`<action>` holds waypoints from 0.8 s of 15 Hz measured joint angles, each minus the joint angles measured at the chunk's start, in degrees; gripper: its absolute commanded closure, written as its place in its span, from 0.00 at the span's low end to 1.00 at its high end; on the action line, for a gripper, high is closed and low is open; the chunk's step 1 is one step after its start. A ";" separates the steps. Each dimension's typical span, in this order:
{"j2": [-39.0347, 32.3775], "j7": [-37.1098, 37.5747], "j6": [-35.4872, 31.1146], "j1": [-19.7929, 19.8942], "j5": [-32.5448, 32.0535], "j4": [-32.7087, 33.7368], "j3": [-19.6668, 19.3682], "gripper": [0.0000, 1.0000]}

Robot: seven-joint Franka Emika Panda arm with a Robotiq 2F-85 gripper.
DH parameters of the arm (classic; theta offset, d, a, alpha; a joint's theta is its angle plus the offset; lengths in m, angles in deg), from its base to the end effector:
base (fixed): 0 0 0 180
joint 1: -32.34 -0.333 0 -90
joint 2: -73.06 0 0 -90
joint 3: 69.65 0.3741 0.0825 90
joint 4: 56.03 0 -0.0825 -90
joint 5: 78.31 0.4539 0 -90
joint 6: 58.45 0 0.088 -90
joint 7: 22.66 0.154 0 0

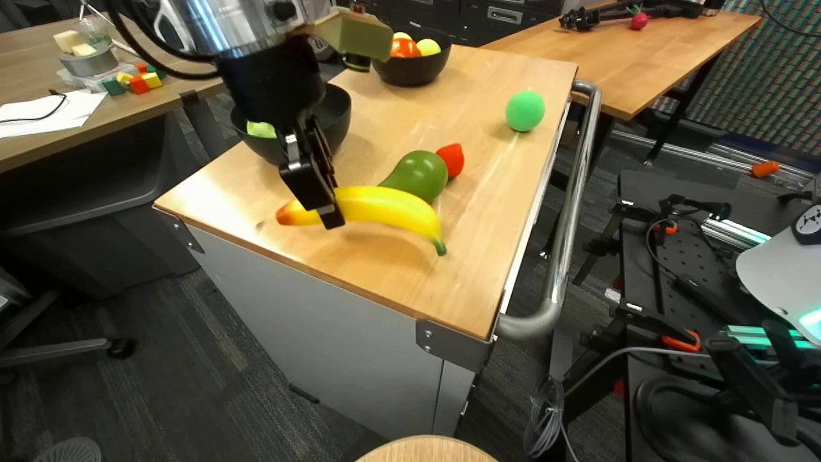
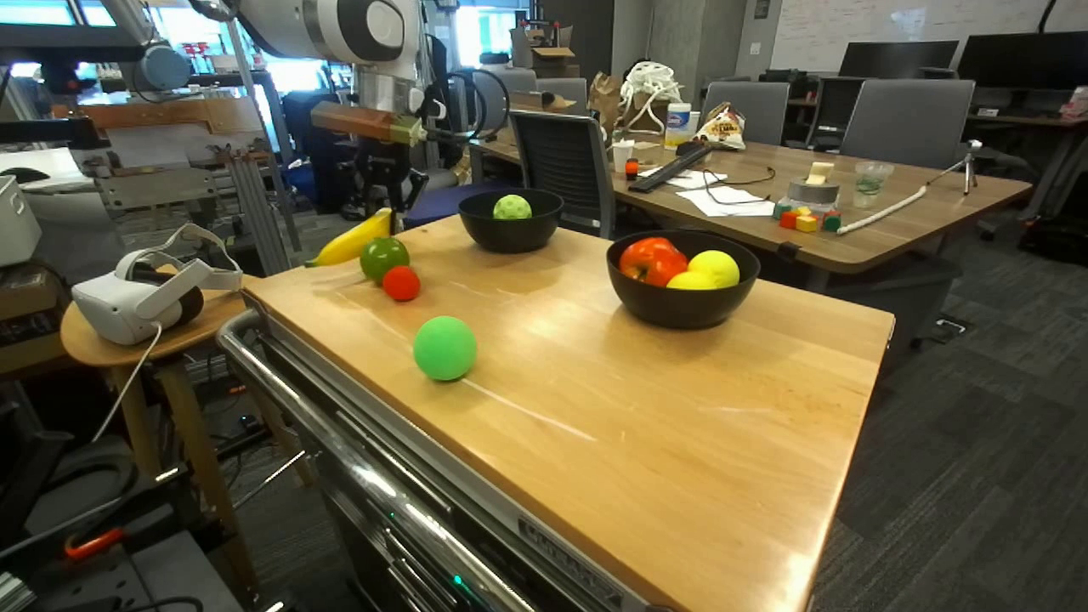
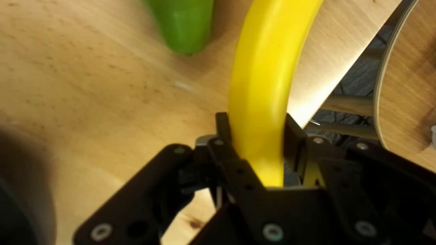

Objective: Pick up the fruit toys from the top of the cabinet and put them in the two black bowls.

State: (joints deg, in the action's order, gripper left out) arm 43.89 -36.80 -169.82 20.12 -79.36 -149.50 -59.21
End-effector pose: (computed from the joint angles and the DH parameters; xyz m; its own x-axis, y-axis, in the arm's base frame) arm 0.6861 0.2711 0.2811 0.7877 0.5939 -0.1637 0.5824 -0.8045 -0.1164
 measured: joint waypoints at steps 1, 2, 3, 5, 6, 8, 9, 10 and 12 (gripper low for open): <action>0.13 -0.39 0.74 -0.01 -1.62 1.83 -0.10 0.81; 0.34 -0.66 1.92 -0.05 -4.17 3.91 -0.26 0.81; 0.59 -1.11 3.57 -0.11 -7.17 6.28 -0.55 0.81; 0.75 -3.34 7.34 -0.16 -13.24 12.00 -1.58 0.81; 0.51 -5.21 8.67 -0.13 -16.23 15.00 -2.39 0.81; -0.97 -9.46 9.13 0.24 -20.67 20.51 -4.34 0.81; -2.30 -11.68 9.03 0.89 -21.00 23.12 -5.06 0.81; -3.93 -13.75 8.74 1.84 -21.00 25.67 -5.44 0.82; -7.83 -17.17 7.93 4.10 -20.31 30.73 -5.64 0.82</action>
State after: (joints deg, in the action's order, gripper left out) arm 36.06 -53.96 -161.89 24.22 -99.67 -118.78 -64.84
